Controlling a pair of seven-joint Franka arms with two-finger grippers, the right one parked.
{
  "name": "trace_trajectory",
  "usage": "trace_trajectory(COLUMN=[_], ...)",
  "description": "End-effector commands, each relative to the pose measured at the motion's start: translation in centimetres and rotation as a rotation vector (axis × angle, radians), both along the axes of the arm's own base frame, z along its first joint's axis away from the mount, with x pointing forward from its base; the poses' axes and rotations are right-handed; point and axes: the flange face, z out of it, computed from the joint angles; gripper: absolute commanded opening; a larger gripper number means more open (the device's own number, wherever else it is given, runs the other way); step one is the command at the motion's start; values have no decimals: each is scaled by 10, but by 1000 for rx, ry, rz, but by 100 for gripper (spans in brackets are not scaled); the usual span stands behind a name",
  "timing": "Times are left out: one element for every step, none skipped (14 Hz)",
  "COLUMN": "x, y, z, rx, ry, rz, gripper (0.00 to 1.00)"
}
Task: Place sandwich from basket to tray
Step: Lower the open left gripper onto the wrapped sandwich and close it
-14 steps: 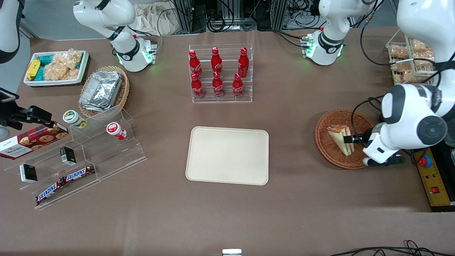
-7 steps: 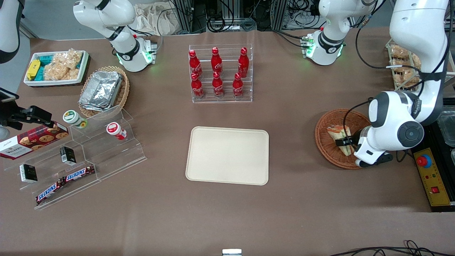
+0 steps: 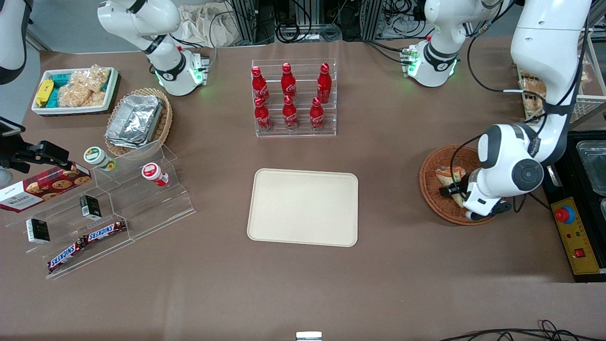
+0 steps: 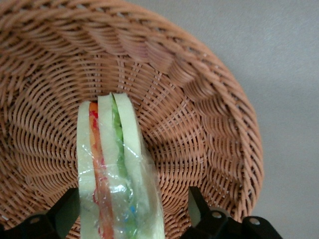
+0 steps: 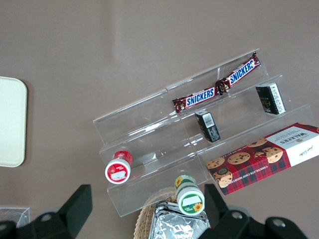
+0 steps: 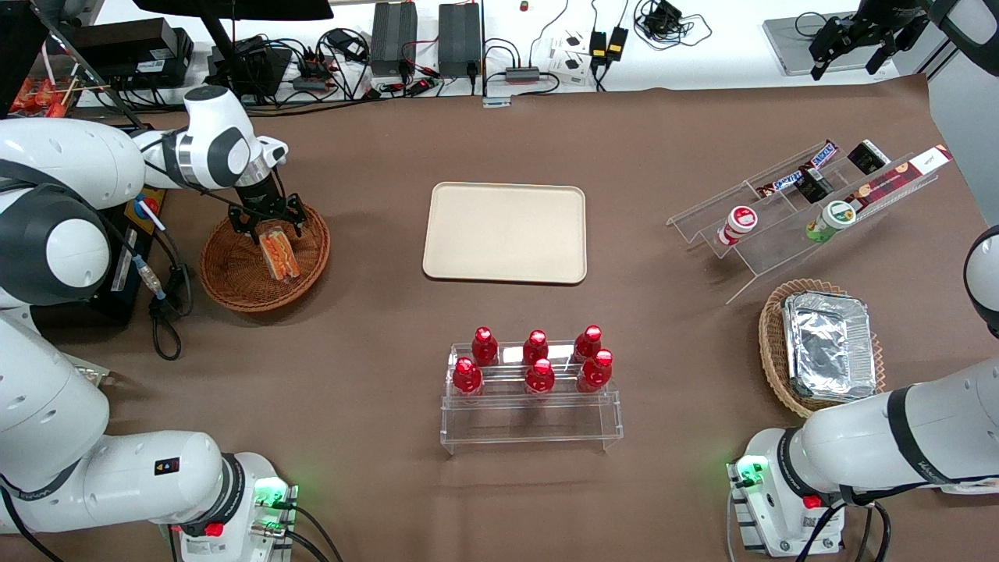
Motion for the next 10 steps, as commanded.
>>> trace_trajectory(x=[-3, -4, -3, -4, -3, -3, -1, 4, 13, 23], y=[3, 3, 3, 3, 2, 2, 2, 0, -2, -5], z=[-3, -4, -1, 0, 2, 5, 14, 23, 37, 55], rx=[9, 9, 9, 9, 10, 12, 13, 15, 18, 20], ry=[-9, -6, -6, -2, 6, 15, 12, 14, 30, 45], rz=[12, 11, 8, 5, 3, 3, 3, 0, -1, -1], gripper=[84, 71, 56, 41, 29, 19, 11, 4, 1, 1])
